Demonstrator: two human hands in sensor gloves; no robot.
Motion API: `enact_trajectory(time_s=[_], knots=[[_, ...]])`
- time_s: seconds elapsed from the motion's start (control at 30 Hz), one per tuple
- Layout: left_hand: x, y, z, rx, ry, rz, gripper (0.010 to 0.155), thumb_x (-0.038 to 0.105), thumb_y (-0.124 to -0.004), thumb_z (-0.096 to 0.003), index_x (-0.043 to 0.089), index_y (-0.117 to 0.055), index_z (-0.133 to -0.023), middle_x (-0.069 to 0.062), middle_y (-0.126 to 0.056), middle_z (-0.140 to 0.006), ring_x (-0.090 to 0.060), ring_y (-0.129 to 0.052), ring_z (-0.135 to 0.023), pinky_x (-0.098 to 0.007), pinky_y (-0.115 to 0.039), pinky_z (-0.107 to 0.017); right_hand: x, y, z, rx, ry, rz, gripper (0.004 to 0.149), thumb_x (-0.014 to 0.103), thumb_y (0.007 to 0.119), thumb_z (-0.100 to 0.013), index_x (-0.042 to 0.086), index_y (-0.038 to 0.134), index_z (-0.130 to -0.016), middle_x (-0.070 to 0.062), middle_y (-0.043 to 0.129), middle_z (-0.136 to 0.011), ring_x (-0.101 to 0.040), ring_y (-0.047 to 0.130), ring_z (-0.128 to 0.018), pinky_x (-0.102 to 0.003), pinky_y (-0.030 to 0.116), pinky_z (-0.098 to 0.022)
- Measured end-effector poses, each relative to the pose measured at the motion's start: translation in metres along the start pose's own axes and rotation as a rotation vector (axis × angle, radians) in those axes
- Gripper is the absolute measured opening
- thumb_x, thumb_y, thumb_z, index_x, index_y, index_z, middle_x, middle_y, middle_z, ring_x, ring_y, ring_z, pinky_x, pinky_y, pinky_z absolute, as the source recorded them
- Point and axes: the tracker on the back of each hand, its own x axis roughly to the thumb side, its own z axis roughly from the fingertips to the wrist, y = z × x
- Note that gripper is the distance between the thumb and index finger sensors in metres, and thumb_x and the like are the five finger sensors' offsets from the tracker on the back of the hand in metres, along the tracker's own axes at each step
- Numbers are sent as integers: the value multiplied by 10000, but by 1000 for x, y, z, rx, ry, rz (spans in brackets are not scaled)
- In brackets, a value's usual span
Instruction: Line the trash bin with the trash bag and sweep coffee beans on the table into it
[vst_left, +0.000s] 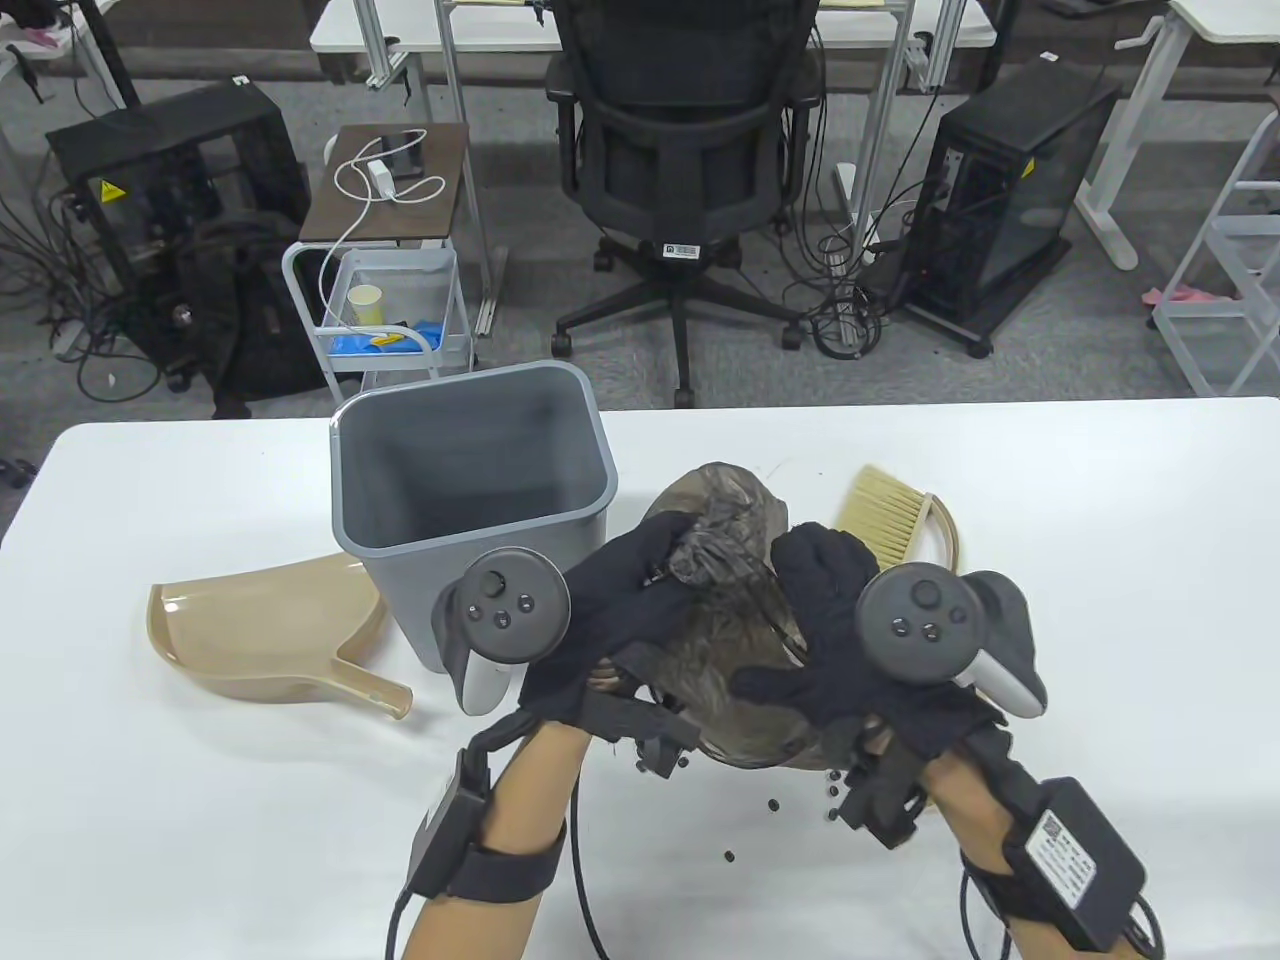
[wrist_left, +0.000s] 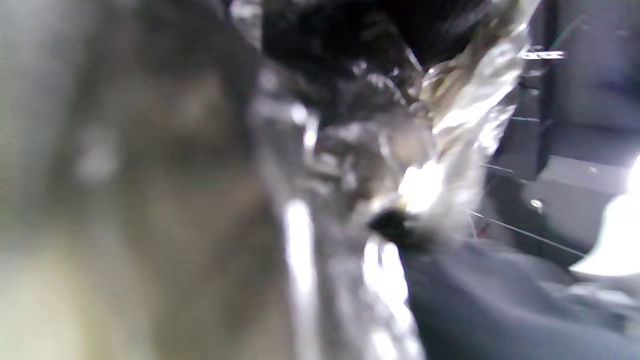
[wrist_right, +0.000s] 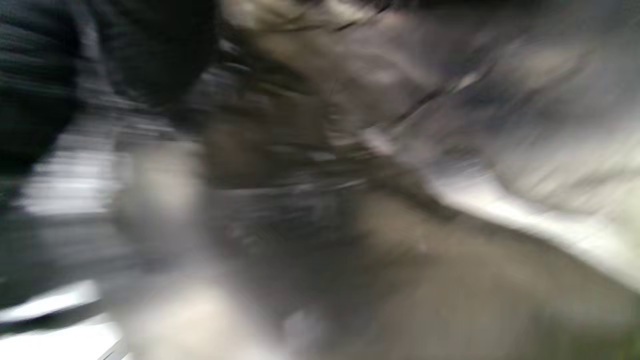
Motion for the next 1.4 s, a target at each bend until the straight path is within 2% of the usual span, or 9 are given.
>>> enact_trajectory(time_s=[0.07,0.17,0.6,0.7,0.77,0.83,1.03,1.2,1.4], knots=[[6,3,6,2,-8,-80,407,414,-775,-599,174,-821,-924,-100,-944,-894,-247,-1009,-668,-468,-805,-524,-18,-6,-7,-99,48,-68,453,307,711,-471,124,748,-883,-237,779,-936,-543,746,-821,-623,662,-571],[3,11,13,25,42,-279,407,409,-807,-588,185,-819,-927,-91,-942,-902,-243,-1007,-679,-468,-803,-534,-35,-34,-4,-235,64,-329,409,310,683,-477,160,762,-849,-201,890,-824,-451,936,-642,-524,806,-437],[-40,36,32,252,157,-265,414,388,-741,-602,177,-787,-955,-97,-931,-899,-223,-1010,-653,-449,-811,-514,-10,-118,35,-665,-255,-437,411,324,661,-492,230,688,-891,-125,897,-816,-381,947,-657,-496,796,-473],[-61,25,37,107,208,-297,405,391,-746,-599,166,-827,-926,-97,-973,-850,-213,-1038,-604,-441,-837,-476,-24,-92,33,-448,-69,-141,403,323,711,-490,170,790,-854,-144,1014,-677,-367,1048,-485,-465,869,-344],[-78,18,38,-135,261,-238,408,420,-705,-622,173,-810,-929,-82,-960,-852,-194,-1028,-610,-426,-832,-482,-42,-76,21,19,143,18,405,361,674,-507,184,751,-863,-45,1017,-601,-244,1068,-384,-358,889,-283],[-79,20,38,-101,241,-111,406,416,-712,-620,161,-828,-913,-92,-976,-825,-198,-1037,-583,-427,-838,-462,-47,-76,17,-102,105,-134,407,333,702,-494,128,789,-834,-64,1040,-518,-249,1075,-283,-354,892,-192],[-54,47,16,33,124,290,411,354,-710,-617,156,-762,-973,-104,-920,-911,-211,-1024,-650,-441,-832,-499,-22,-126,-1,-464,28,-297,415,295,659,-501,212,701,-905,-97,958,-728,-334,1029,-528,-429,872,-376],[-34,59,1,8,1,593,413,309,-701,-624,179,-701,-1017,-91,-851,-1002,-234,-986,-745,-465,-804,-564,22,-149,-26,-493,-116,-484,416,298,632,-520,281,647,-935,-73,890,-838,-338,964,-683,-449,832,-503],[-14,108,-7,217,-194,792,407,328,-680,-638,255,-663,-1039,-20,-804,-1068,-226,-922,-872,-473,-766,-642,73,-158,-58,-491,-230,-576,419,371,582,-548,396,556,-965,40,815,-939,-250,892,-834,-417,766,-655]])
